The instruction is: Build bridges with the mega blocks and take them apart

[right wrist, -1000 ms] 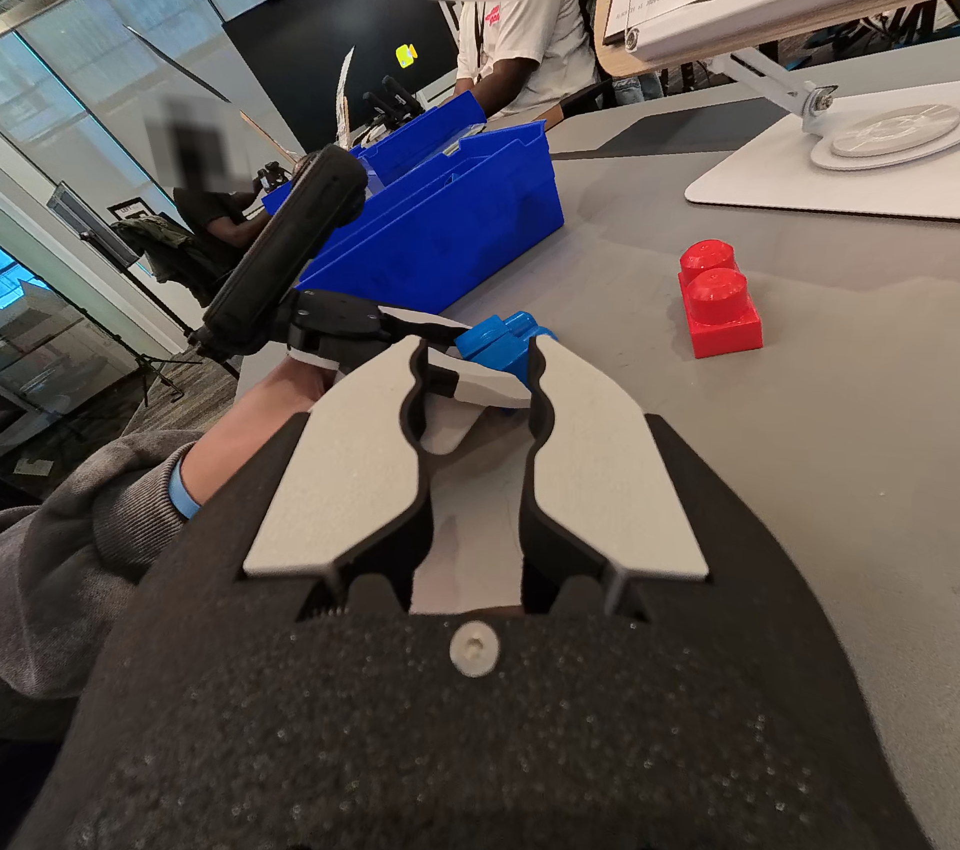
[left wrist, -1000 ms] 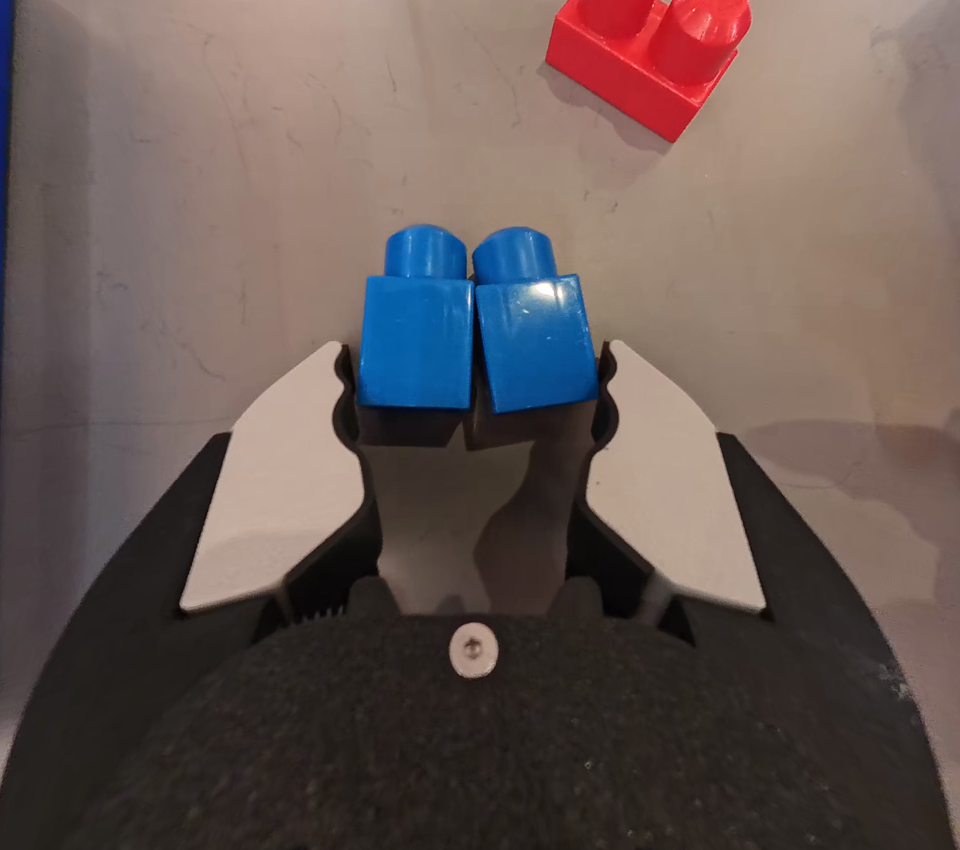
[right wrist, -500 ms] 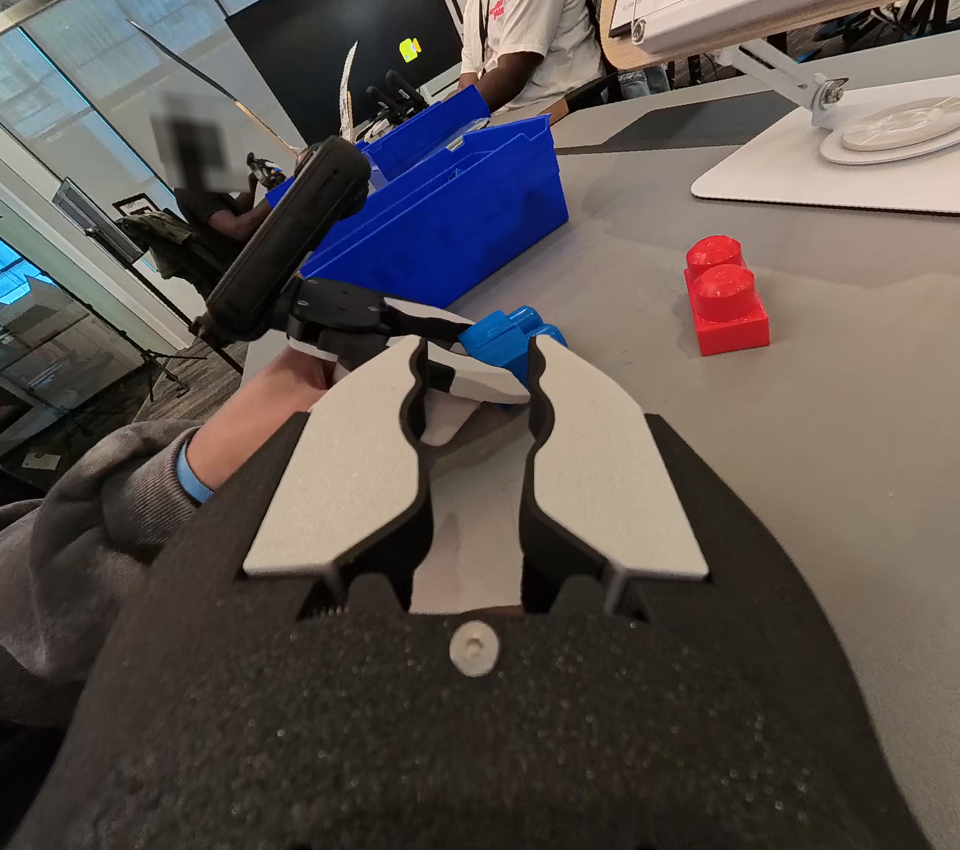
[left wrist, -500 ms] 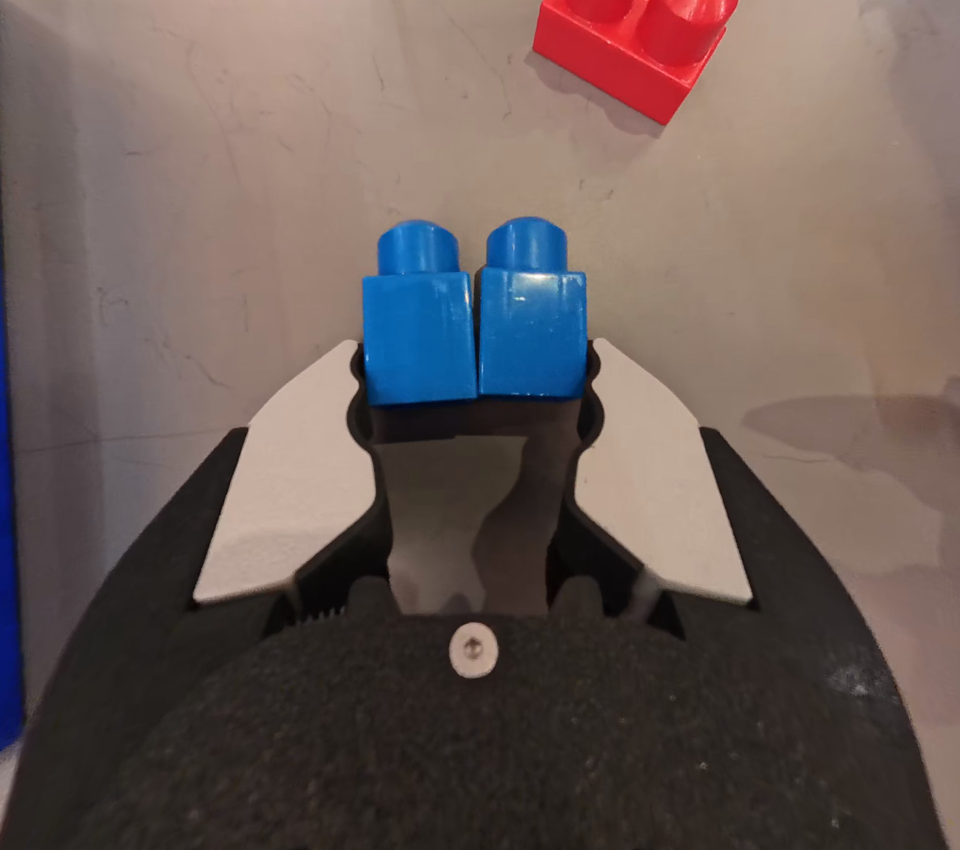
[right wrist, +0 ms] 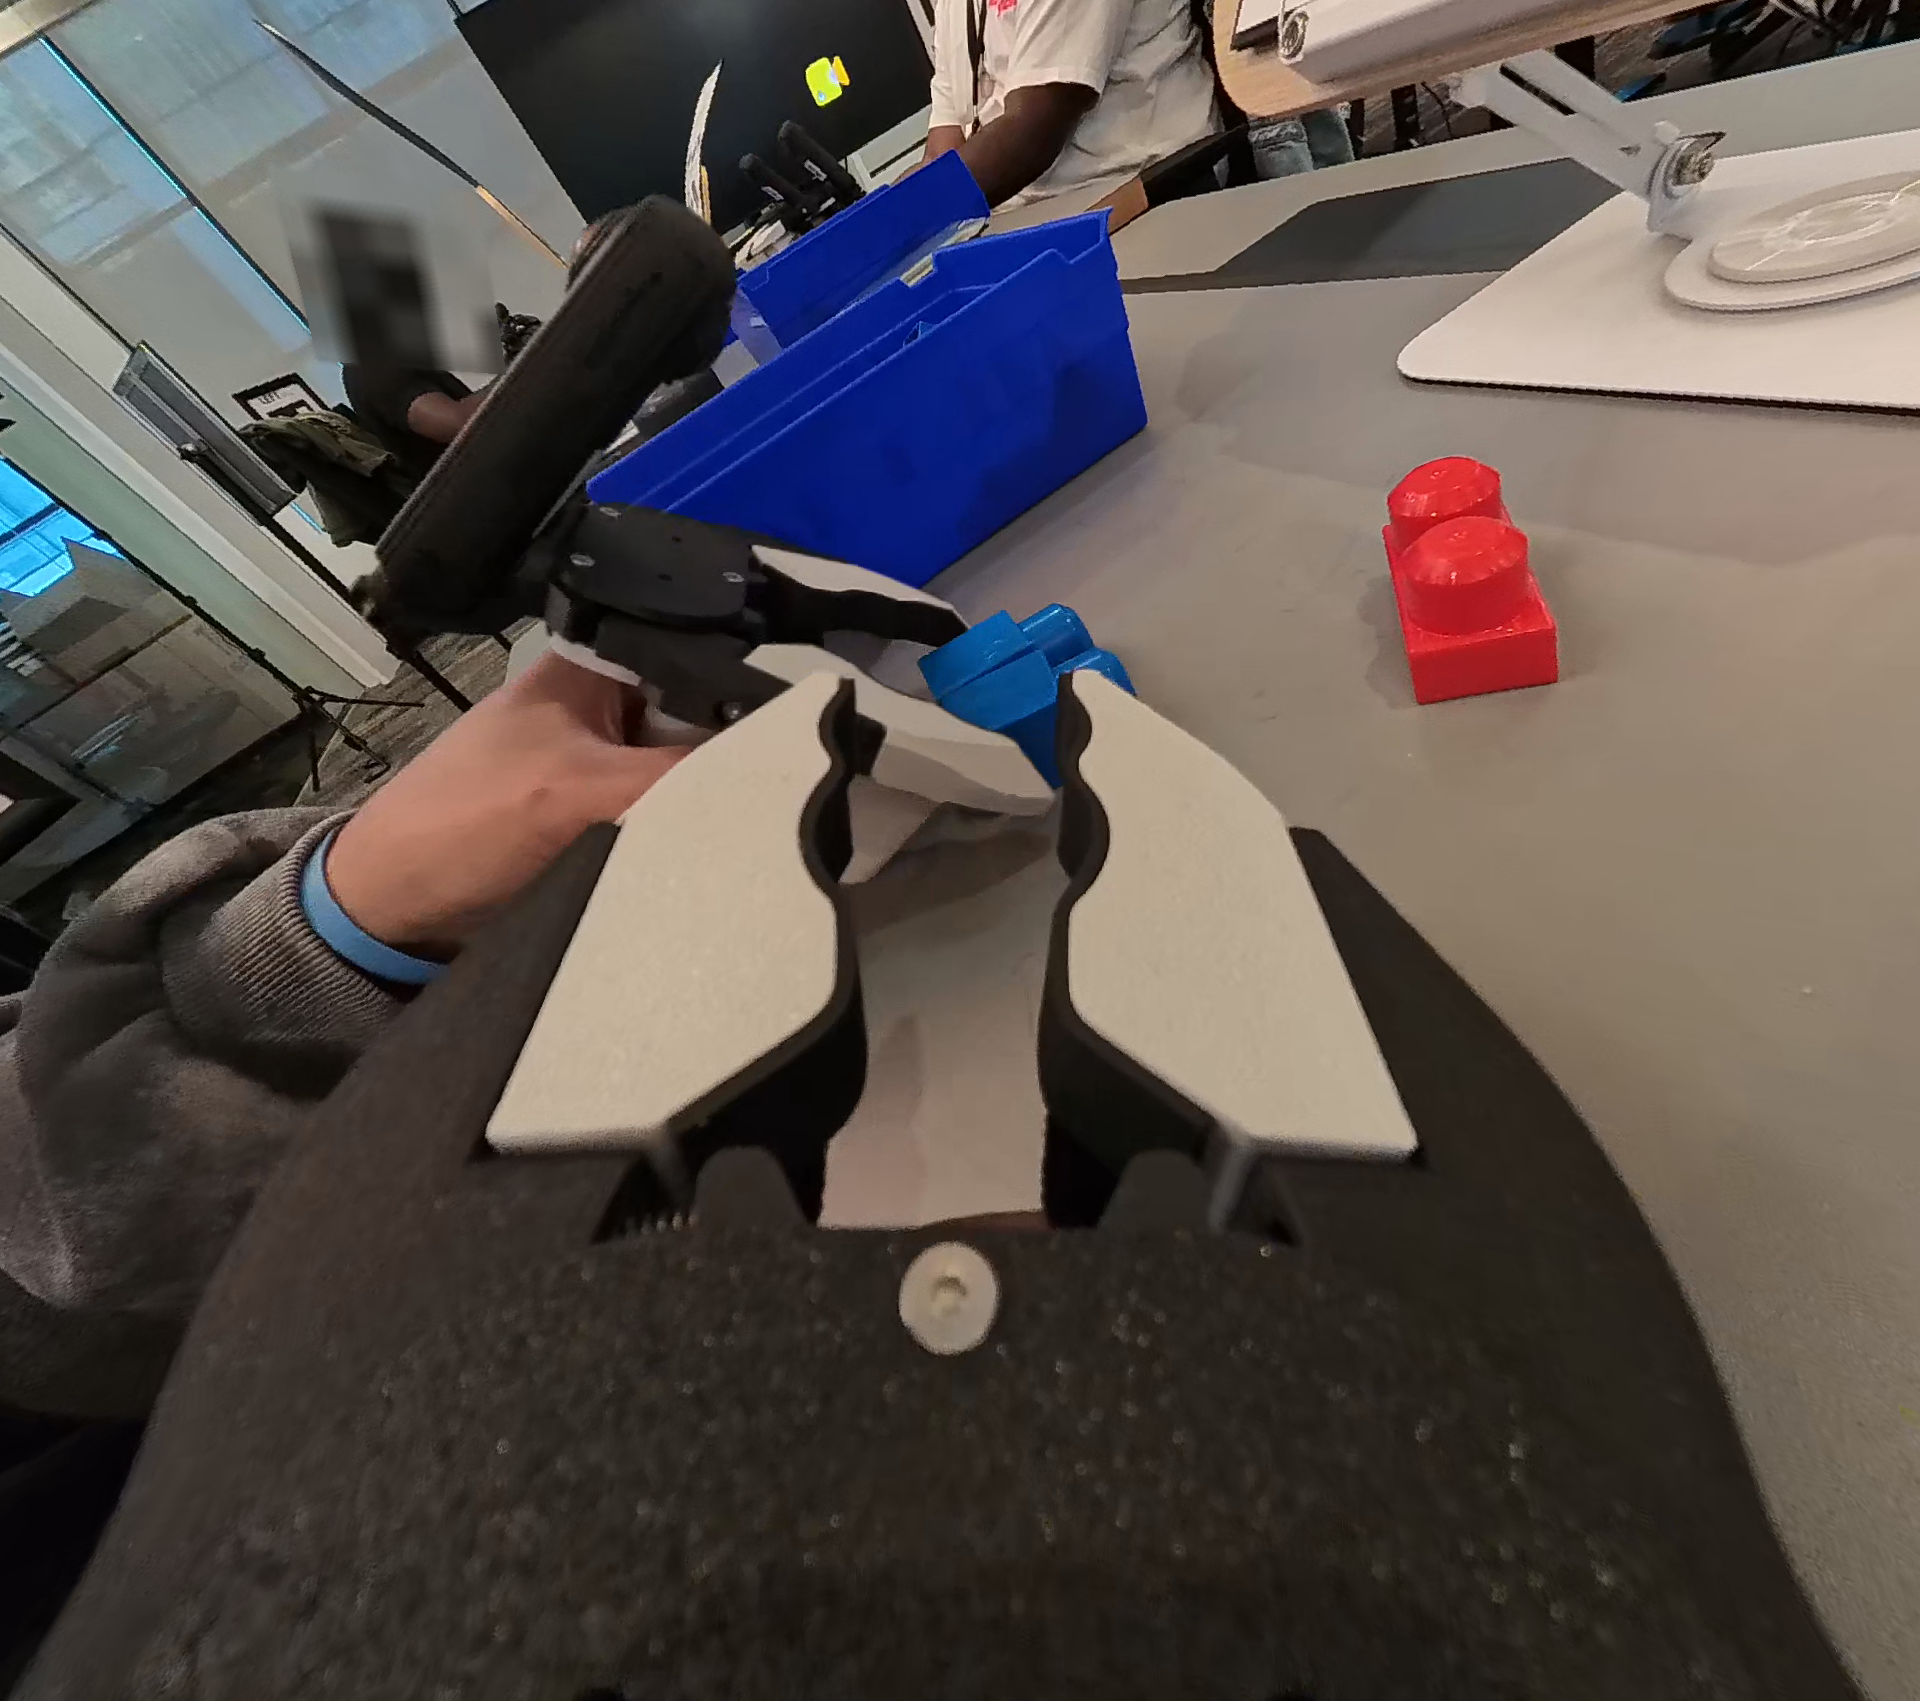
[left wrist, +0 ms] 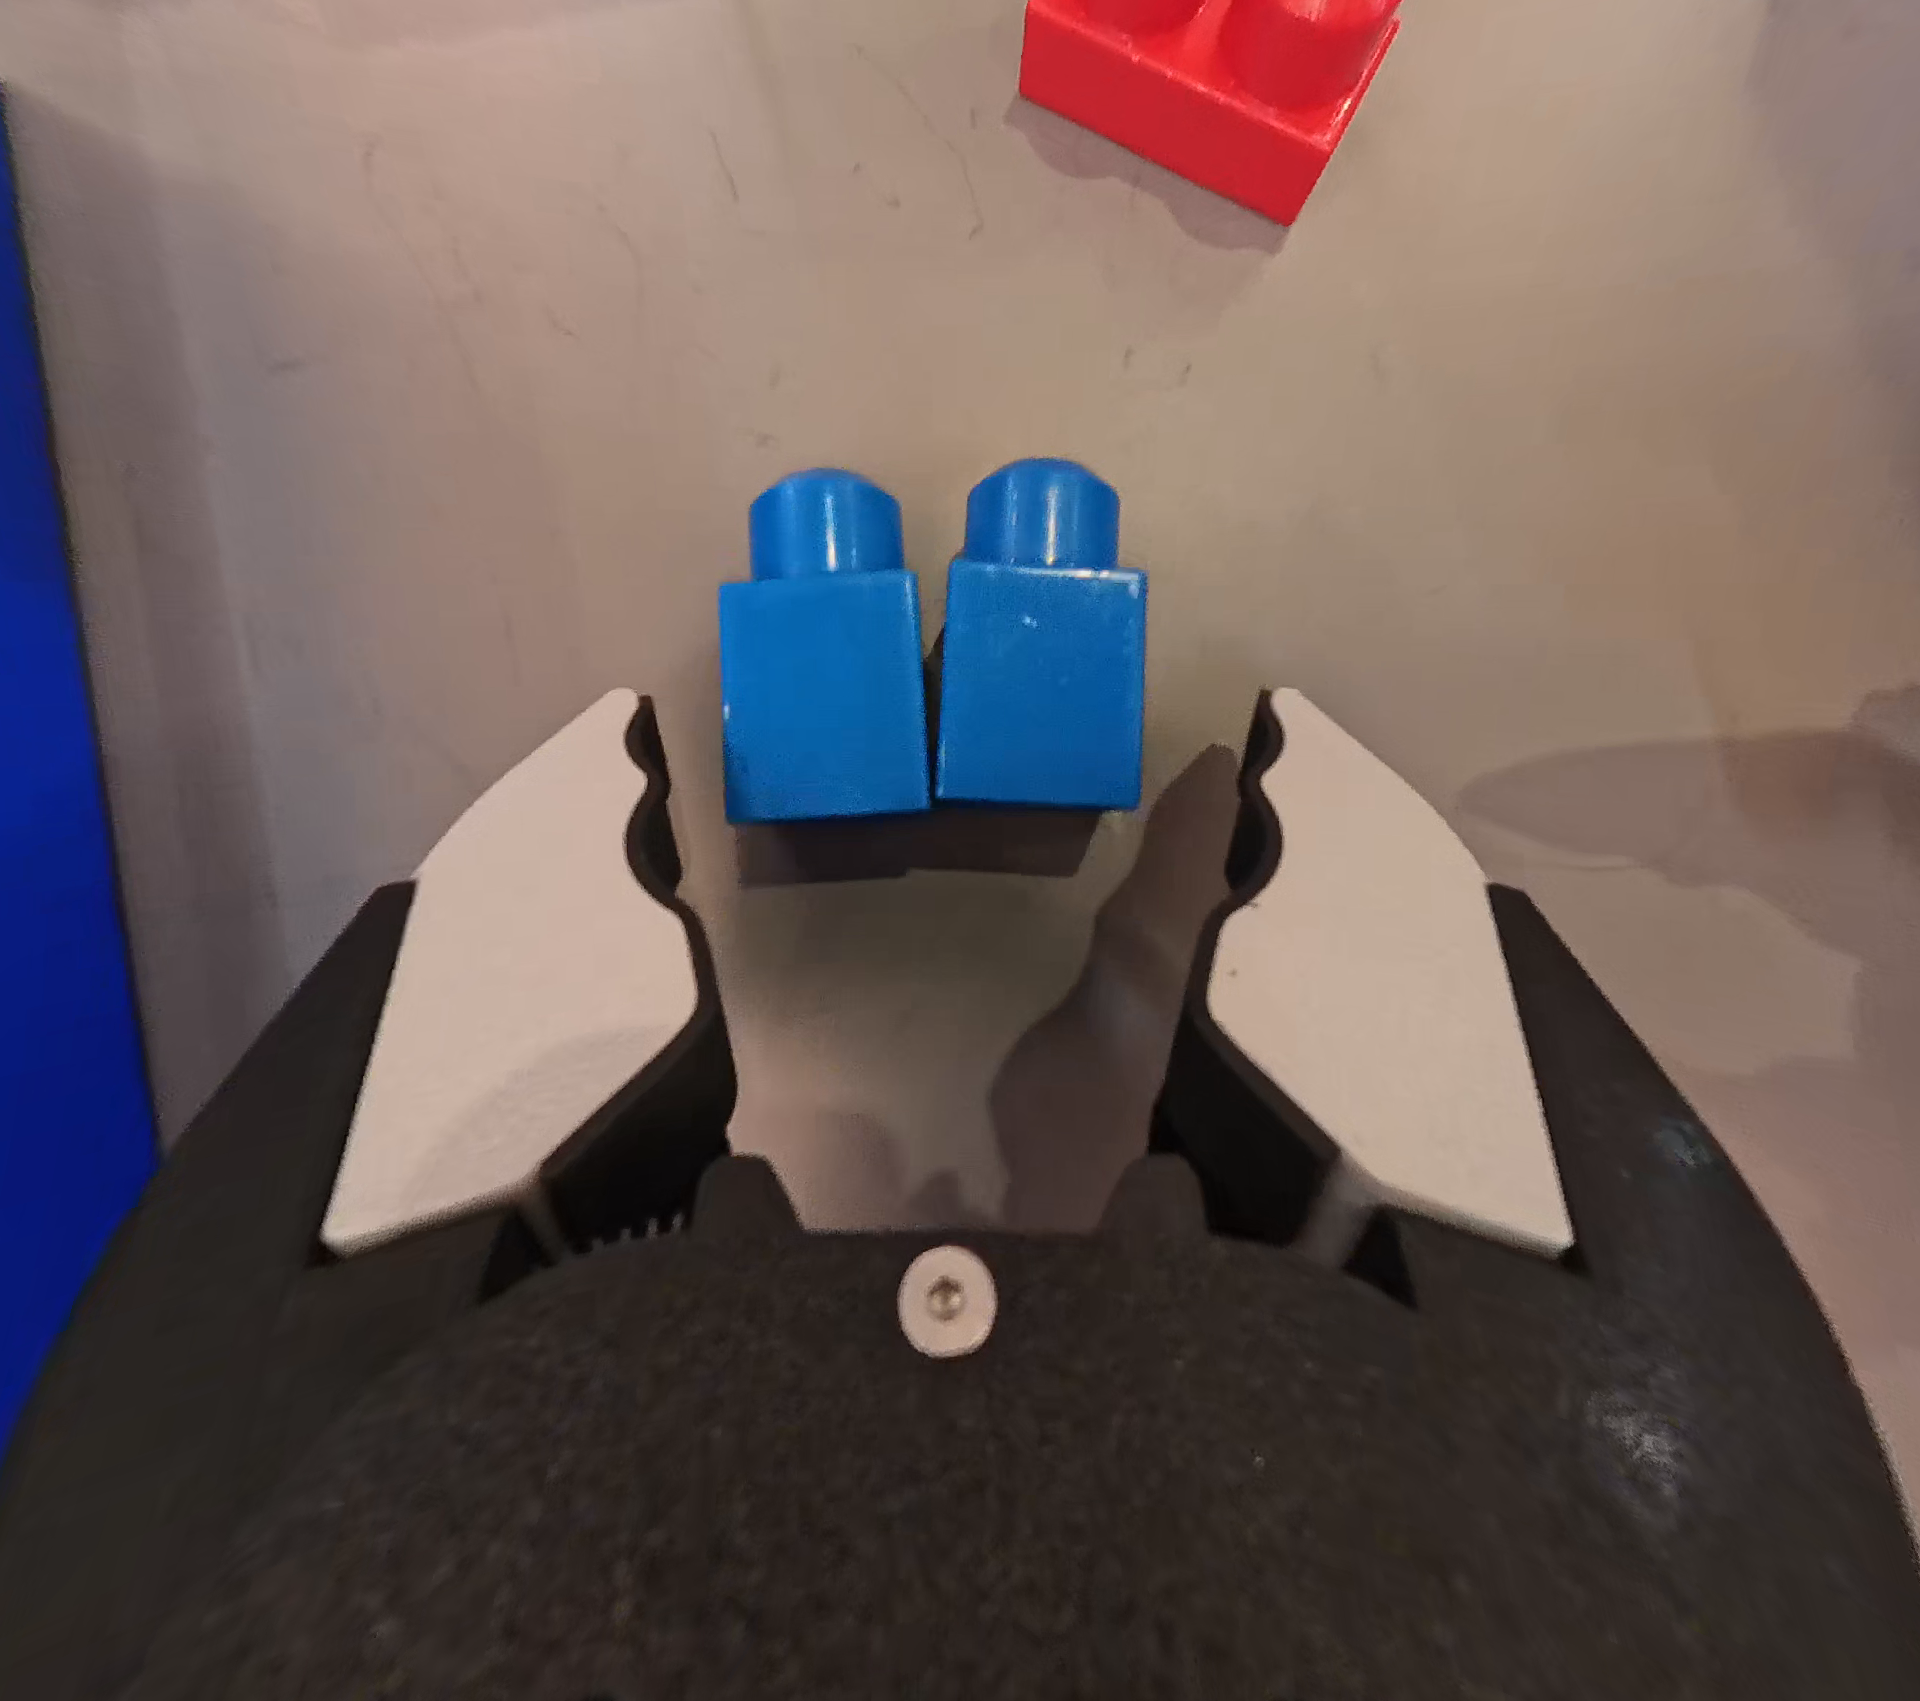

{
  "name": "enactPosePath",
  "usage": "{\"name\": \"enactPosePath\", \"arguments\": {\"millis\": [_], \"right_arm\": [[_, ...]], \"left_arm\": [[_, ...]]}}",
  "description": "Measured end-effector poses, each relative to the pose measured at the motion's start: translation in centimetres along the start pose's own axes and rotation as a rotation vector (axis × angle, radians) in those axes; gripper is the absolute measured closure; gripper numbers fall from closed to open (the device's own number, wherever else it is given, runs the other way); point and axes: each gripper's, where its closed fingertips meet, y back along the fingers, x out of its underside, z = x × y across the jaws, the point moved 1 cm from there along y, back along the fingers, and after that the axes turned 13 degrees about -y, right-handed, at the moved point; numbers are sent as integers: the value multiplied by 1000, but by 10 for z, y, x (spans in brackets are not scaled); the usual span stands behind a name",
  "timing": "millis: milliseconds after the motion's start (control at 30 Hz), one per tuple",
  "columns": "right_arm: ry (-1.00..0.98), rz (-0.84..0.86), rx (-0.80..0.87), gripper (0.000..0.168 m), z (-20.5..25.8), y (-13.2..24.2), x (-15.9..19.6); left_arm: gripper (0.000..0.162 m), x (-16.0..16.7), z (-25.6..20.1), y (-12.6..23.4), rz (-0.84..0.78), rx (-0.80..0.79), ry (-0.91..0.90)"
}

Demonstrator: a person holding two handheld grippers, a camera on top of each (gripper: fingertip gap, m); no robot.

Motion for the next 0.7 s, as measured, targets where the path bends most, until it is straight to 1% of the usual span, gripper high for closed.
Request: {"name": "enactPosePath", "arguments": {"millis": [33, 167, 267, 333, 600, 700], "right_arm": [[0, 2, -1, 132, 0, 0, 0], [-3, 6, -4, 132, 1, 0, 1], [-4, 11, -7, 132, 1, -1, 2], [-5, 13, -10, 132, 2, -1, 2], [-7, 14, -10, 132, 2, -1, 3], [-8, 15, -11, 132, 2, -1, 3]], "left_arm": [[61, -2, -1, -1, 0, 7, 5], [61, -6, 2, -6, 46, 18, 21], [73, -1, 4, -7, 99, 25, 21], [86, 2, 2, -9, 120, 45, 13], [88, 3, 2, -8, 119, 54, -3], [88, -1, 3, -6, 70, 59, -38]]}}
